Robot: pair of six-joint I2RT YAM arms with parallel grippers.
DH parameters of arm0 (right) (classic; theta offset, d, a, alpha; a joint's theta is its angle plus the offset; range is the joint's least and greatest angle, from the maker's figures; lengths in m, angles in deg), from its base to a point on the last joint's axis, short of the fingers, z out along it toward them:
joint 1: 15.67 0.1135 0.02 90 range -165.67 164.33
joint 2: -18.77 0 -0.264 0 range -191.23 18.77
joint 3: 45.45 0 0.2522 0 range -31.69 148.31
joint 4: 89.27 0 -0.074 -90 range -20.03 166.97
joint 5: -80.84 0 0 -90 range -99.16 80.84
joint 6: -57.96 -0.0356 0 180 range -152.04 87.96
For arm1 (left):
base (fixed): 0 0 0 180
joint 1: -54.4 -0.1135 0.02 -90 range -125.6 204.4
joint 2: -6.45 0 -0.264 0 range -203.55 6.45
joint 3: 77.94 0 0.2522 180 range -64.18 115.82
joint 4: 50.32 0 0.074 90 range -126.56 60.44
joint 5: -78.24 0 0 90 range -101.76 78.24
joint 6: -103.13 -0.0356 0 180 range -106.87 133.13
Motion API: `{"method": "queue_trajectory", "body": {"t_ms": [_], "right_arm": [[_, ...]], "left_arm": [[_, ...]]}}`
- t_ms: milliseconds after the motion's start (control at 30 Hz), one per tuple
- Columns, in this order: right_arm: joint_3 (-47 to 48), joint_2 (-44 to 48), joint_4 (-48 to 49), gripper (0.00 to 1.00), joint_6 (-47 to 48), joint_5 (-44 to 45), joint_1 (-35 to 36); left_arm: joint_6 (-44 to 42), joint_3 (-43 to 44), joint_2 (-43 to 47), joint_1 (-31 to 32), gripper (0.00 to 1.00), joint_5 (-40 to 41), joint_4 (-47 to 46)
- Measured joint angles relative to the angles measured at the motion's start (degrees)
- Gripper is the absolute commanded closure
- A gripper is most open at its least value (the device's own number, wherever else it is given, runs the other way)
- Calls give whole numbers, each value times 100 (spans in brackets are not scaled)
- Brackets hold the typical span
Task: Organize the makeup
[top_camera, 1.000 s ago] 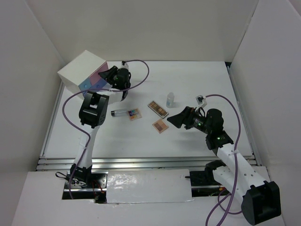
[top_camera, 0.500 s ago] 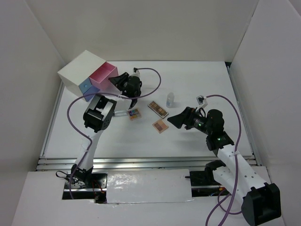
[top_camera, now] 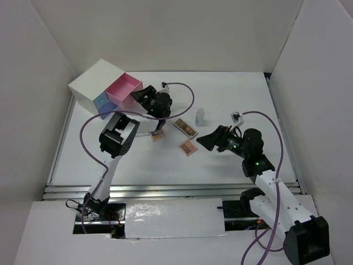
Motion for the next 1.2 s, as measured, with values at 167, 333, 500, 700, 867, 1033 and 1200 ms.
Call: {"method": "queue_trajectory", "body": {"t_ms": [167,333,500,700,867,1033,1200], "right_arm": [[0,2,-2,0,0,9,0],[0,7,-15,0,4,20,0],[0,120,-81,0,35,85,0],[0,234,-181,0,83,251,2],[0,297,-323,0,109,590,13],[-9,568,-514,0,129,1123,22],[-107,896,-520,0,131,1508,24]], "left_arm": [[750,55,402,68,16,9,925],[2114,546,914,251,10,-210,2472],[3624,964,1478,385,3,-678,4068],[6465,1211,2092,369,1,-1952,6583],[9342,-109,3499,361,1,-3005,7654],[10782,-1464,4513,385,1,-3777,7663],[11468,-1790,4468,778,1,-3751,7936]]}}
